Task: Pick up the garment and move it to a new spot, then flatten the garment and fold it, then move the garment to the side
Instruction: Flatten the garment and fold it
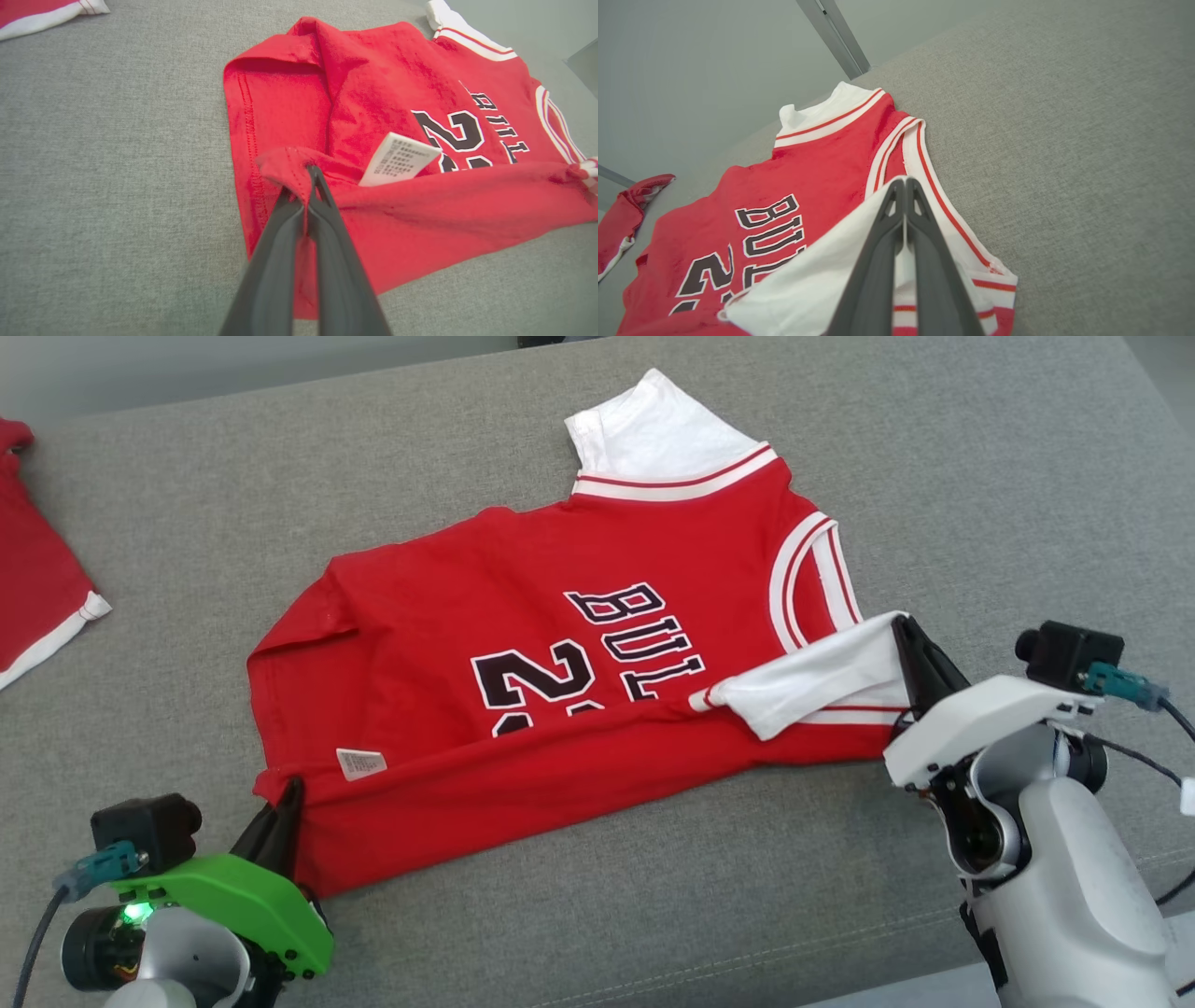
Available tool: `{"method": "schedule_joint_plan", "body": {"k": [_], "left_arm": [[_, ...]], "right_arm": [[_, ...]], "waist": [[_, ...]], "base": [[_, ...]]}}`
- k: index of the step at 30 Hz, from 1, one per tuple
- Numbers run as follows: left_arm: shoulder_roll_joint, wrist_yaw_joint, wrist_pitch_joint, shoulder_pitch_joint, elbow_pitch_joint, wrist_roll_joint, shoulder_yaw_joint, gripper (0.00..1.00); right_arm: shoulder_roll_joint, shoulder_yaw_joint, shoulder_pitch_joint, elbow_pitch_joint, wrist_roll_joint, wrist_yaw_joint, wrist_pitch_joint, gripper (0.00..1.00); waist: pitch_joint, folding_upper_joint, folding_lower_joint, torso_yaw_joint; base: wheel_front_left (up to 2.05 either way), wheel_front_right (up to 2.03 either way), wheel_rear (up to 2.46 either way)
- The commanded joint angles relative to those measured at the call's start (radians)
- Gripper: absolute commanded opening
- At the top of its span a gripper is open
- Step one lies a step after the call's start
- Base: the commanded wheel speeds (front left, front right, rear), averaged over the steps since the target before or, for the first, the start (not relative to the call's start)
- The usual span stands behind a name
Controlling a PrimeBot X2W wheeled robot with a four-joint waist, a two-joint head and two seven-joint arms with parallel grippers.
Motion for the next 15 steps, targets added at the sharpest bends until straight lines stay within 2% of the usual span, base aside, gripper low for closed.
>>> {"method": "schedule_joint_plan", "body": {"k": [1, 9, 10, 11, 12, 13, 14, 15], "left_arm": [[0.002, 0.006, 0.006, -0.015, 0.009, 0.004, -0.002, 0.0], [0.004, -0.022, 0.07, -0.107, 0.119, 0.002, -0.044, 0.0], [0.001, -0.032, 0.062, -0.113, 0.125, 0.003, -0.049, 0.16], [-0.004, -0.044, 0.049, -0.119, 0.127, -0.002, -0.05, 0.37], [-0.006, -0.045, 0.032, -0.123, 0.134, 0.001, -0.045, 0.77], [0.0, -0.053, 0.025, -0.122, 0.142, 0.012, -0.052, 0.93], [-0.002, -0.057, 0.019, -0.12, 0.147, 0.012, -0.056, 1.0], [-0.01, -0.055, 0.011, -0.114, 0.15, 0.003, -0.051, 1.0]], "right_arm": [[0.0, 0.001, -0.017, 0.015, -0.013, -0.001, -0.008, 0.0], [0.008, 0.042, -0.185, 0.256, -0.107, -0.001, -0.095, 0.0], [0.008, 0.047, -0.194, 0.277, -0.109, -0.001, -0.106, 0.09], [0.009, 0.058, -0.202, 0.29, -0.116, -0.001, -0.118, 0.35], [0.009, 0.065, -0.205, 0.304, -0.124, -0.001, -0.133, 0.78], [0.008, 0.068, -0.204, 0.315, -0.134, -0.001, -0.146, 0.94], [0.008, 0.073, -0.202, 0.318, -0.147, -0.001, -0.164, 1.0], [0.004, 0.079, -0.197, 0.318, -0.17, -0.001, -0.184, 1.0]], "waist": [[0.008, 0.0113, 0.0001, 0.006], [0.016, 0.0113, 0.0001, 0.017], [0.015, 0.0113, 0.0001, 0.019], [0.015, 0.0113, 0.0001, 0.021], [0.015, 0.0113, 0.0001, 0.023], [0.014, 0.0113, 0.0001, 0.025], [0.013, 0.0113, 0.0001, 0.026], [0.012, 0.0113, 0.0001, 0.027]], "base": [[0.0, 0.0, 0.0], [0.0, 0.0, 0.0], [0.0, 0.0, 0.0], [0.0, 0.0, 0.0], [0.0, 0.0, 0.0], [0.0, 0.0, 0.0], [0.0, 0.0, 0.0], [0.0, 0.0, 0.0]]}}
